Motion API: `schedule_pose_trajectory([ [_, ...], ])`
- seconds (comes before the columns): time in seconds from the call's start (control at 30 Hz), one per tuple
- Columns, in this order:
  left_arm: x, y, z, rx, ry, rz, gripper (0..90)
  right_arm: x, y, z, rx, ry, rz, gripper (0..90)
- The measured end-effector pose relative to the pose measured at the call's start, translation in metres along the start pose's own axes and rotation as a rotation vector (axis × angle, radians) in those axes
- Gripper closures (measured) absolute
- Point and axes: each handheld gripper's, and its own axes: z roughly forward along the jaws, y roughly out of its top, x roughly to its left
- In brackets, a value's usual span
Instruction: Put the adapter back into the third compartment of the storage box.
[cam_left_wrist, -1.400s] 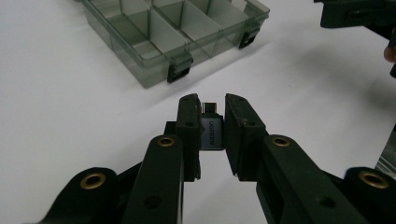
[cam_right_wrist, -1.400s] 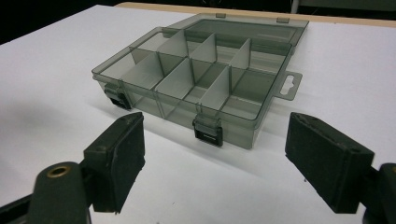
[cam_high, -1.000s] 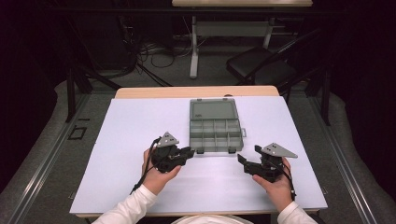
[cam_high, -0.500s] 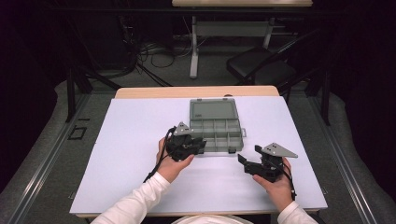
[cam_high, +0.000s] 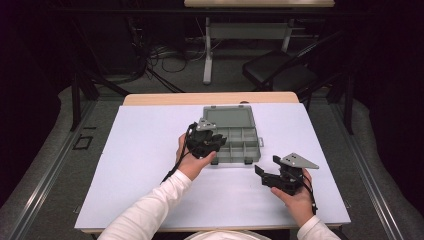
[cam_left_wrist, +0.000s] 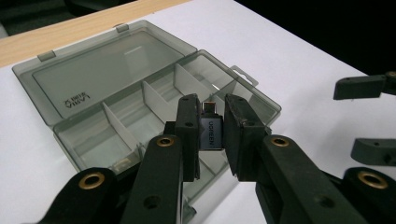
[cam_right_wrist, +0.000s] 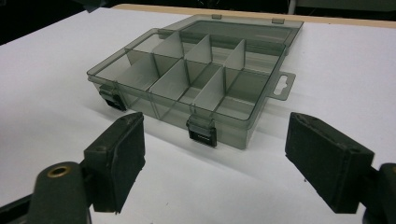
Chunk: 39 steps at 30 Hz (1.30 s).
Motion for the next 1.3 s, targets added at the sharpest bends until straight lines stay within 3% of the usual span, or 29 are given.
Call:
schedule_pose_trajectory([
  [0.57,0.006,0.017,0.037,0.008,0.043,0.024,76.8,-0.001,0.0,0.001,0.002,0.002,0.001,20.2],
  [1.03,0.013,0.019,0.07,0.013,0.042,0.006,76.8,-0.001,0.0,0.003,0.006,0.009,0.003,20.3],
  [1.3,0.016,0.015,0.088,0.051,0.055,-0.005,76.8,-0.001,-0.001,0.004,0.006,0.012,0.005,20.3],
])
